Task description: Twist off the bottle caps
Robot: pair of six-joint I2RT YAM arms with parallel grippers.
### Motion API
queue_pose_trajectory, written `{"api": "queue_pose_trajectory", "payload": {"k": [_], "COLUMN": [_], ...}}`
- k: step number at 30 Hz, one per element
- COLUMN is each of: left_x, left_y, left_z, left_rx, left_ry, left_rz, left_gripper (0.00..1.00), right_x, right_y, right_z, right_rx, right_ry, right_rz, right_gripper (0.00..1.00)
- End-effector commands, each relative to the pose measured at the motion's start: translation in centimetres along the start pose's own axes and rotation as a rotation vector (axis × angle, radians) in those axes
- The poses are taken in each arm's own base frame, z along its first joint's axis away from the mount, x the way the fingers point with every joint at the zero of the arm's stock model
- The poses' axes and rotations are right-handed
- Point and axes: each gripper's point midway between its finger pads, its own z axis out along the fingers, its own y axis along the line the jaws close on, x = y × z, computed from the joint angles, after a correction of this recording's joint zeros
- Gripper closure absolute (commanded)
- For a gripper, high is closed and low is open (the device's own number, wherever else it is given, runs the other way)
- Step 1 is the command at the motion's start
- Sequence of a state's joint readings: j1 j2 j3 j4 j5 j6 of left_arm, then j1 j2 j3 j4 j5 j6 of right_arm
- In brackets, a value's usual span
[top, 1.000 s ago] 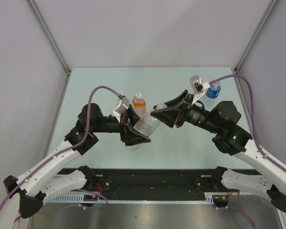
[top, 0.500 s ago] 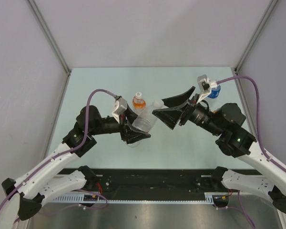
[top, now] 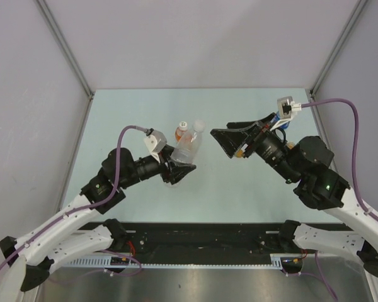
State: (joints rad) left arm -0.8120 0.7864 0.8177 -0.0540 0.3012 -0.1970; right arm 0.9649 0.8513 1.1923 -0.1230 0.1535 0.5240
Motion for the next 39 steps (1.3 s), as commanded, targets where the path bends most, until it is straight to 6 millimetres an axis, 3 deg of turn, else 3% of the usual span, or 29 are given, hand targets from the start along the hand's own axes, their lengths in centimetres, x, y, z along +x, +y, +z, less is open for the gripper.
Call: {"api": "queue_pose_trajectory", "payload": {"k": [1, 2, 12, 13, 19, 39], "left_x": [-0.8, -0.8, -0.3, -0.9, -0.2, -0.2], "left_y": [1.9, 2.9, 4.0, 3.3, 2.1, 1.1], "left_z": [-0.2, -0.4, -0.8, -0.5, 0.7, 0.4], "left_rx": [-0.177, -0.245, -0.455, -0.445, -0.47, -0.461], "left_ry": [-0.044, -0.045, -0.071, -0.103, -0.076, -0.085], "left_rz": [0.103, 0.112, 0.159, 0.156, 0.19, 0.21], "left_gripper": [1.0, 1.0, 1.0, 1.0, 1.0, 1.0], "right_x": [-1.1, -0.8, 0.7, 0.8, 0.7, 2.2], "right_y": [-0.5, -0.4, -0.7, -0.4, 0.1, -0.9], "right_z": [0.6, 0.7, 1.7, 1.7, 2.6, 4.2], "right_rx": [0.129, 0.135, 0.22, 0.214, 0.202, 0.243], "right_ry": [-0.037, -0.031, -0.015, -0.016, -0.039, -0.024], "right_rz": [0.006, 0.005, 0.04, 0.043, 0.043, -0.006], "right_gripper": [0.09, 0.1, 0.21, 0.21, 0.25, 0.43]}}
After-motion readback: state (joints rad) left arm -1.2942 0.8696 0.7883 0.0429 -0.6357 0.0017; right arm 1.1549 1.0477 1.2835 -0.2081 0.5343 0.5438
